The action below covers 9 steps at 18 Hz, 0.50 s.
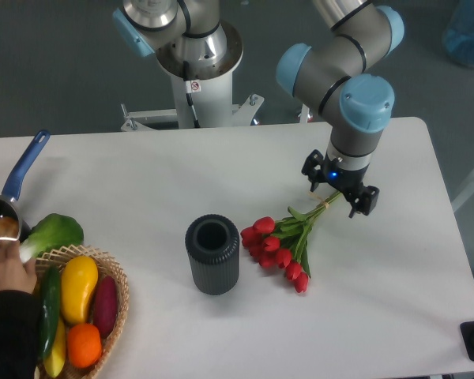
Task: Pick up the flowers from the table
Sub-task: 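Lower the open gripper over the green stems of the red tulips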
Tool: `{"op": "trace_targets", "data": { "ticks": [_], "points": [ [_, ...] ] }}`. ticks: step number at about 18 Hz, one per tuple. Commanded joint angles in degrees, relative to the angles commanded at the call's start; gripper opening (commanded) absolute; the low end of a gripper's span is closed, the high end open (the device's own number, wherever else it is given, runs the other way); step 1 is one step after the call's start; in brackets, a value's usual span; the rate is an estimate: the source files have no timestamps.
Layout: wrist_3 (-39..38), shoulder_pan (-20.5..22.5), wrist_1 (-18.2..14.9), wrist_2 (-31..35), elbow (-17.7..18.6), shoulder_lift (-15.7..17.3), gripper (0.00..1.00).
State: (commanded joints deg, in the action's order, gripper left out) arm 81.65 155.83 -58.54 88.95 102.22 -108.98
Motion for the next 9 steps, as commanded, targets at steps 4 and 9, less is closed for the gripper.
{"op": "trace_targets", "data": {
  "ticks": [4, 9],
  "points": [
    [0.3, -0.2, -0.1, -6.1, 1.0, -1.2, 1.00],
    [0.3, -0.7, 0.1, -6.4, 2.4, -1.3, 1.00]
  ]
}}
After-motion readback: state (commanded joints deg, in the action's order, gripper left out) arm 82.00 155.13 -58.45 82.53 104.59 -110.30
